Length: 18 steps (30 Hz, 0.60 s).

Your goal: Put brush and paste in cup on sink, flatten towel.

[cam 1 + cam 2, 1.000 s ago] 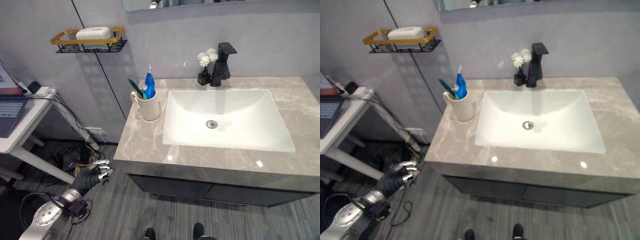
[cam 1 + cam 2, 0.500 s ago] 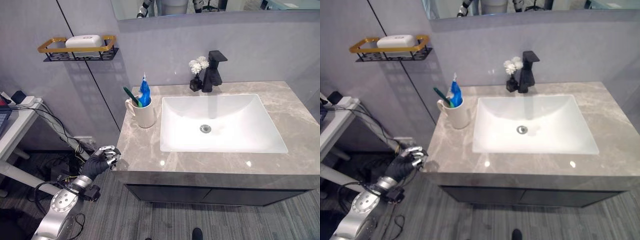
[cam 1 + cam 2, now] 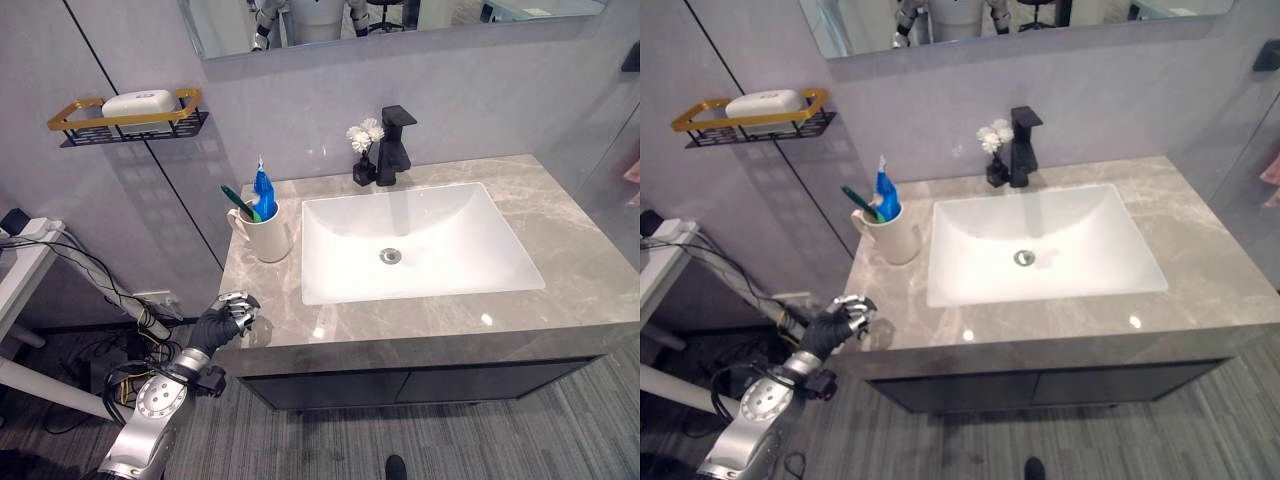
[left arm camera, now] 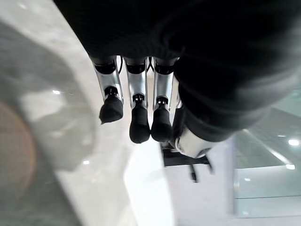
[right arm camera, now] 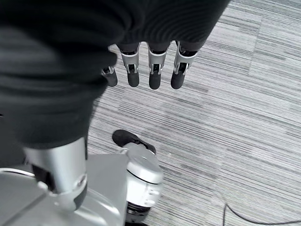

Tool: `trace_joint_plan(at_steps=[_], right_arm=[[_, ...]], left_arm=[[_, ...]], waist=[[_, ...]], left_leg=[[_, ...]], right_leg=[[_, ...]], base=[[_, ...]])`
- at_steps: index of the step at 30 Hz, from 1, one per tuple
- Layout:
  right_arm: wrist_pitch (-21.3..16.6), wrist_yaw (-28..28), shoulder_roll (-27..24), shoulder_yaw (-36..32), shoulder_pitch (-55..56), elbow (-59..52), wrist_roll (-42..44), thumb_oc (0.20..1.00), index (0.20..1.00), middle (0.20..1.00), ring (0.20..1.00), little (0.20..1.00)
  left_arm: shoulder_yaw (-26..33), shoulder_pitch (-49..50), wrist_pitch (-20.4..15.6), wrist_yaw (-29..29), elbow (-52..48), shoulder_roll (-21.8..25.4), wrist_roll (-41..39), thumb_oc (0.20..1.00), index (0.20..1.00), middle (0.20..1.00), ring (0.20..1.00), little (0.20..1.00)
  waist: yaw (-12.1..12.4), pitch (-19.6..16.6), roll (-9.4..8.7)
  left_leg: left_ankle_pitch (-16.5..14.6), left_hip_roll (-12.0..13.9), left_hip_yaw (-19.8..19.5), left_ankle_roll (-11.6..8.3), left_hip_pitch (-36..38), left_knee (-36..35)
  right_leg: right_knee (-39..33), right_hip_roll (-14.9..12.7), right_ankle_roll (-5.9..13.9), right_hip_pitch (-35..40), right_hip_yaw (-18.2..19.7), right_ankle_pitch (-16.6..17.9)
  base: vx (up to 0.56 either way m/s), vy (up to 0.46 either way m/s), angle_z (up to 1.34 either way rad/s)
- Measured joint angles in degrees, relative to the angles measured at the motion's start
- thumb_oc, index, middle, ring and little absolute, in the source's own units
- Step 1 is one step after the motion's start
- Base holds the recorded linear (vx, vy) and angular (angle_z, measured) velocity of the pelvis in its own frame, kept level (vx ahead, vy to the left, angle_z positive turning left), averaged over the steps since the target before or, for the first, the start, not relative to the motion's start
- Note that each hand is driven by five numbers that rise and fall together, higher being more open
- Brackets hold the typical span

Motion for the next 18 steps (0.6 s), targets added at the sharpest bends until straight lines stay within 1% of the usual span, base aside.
trace_joint_plan(at_steps=[1,3,7,9,14,18], right_arm=[[-0.04,-0.01,-0.08,-0.01,0.03,-0.03,0.03,1.0,1.0,1.0,1.0,1.0],[0.01,-0.03,-0.16,0.0,0.0,0.17,0.05,1.0,1.0,1.0,1.0,1.0],[0.0,-0.59,-0.92,0.23,-0.94,0.22,0.09,1.0,1.0,1.0,1.0,1.0],[0.0,-1.22,-1.18,0.66,-1.6,0.22,0.1,1.0,1.0,1.0,1.0,1.0],[0.0,-1.38,-1.53,1.14,-4.13,0.25,0.6,1.0,1.0,1.0,1.0,1.0],[0.0,-1.56,-1.55,1.23,-4.61,0.14,0.62,1.0,1.0,1.0,1.0,1.0]], left_arm=[[-0.18,-0.87,-0.01,0.19,0.92,-0.3,0.0,0.2,0.2,0.2,0.2,0.2],[-0.25,-2.82,-0.03,1.01,2.48,-1.25,-0.03,0.2,0.2,0.2,0.2,0.2],[-1.29,-8.68,-0.09,2.64,3.72,-1.66,0.0,0.2,0.2,0.2,0.2,0.2],[-1.35,-10.13,-0.1,3.27,3.89,-1.95,-0.02,0.2,0.2,0.2,0.2,0.2],[-2.14,-14.88,0.02,4.73,6.62,-2.27,0.04,0.2,0.2,0.2,0.2,0.2],[-2.1,-15.49,-0.04,5.54,6.94,-2.33,0.21,0.2,0.2,0.2,0.2,0.2]], waist=[[-0.07,0.5,-0.18],[-0.08,0.79,0.17],[-0.31,2.95,0.32],[-1.31,3.61,0.75],[-1.37,4.05,1.81],[-1.49,4.44,2.27]], left_leg=[[0.33,0.0,0.01,-0.07,-0.42,0.02],[0.52,0.07,-0.06,-0.06,-0.89,0.02],[1.22,0.39,-0.78,-0.39,-2.5,0.03],[1.51,0.66,-1.56,-0.63,-3.19,0.03],[1.71,1.28,-1.69,-0.95,-4.34,0.03],[1.71,1.51,-1.65,-0.96,-4.34,0.03]], right_leg=[[0.0,0.09,-0.12,-0.34,0.04,0.18],[0.0,0.13,-0.16,-0.81,-0.02,0.21],[0.03,0.37,-0.44,-2.09,-0.61,0.47],[0.02,0.55,-0.49,-2.42,-1.37,0.46],[0.02,1.12,-0.74,-3.5,-1.55,0.41],[0.02,1.38,-0.97,-3.53,-1.55,0.23]], base=[[-0.06,-0.034,-0.04],[-0.06,-0.027,0.01],[-0.07,-0.022,0.08],[-0.04,-0.019,0.16],[-0.01,-0.004,0.01],[0.0,0.0,0.0]])
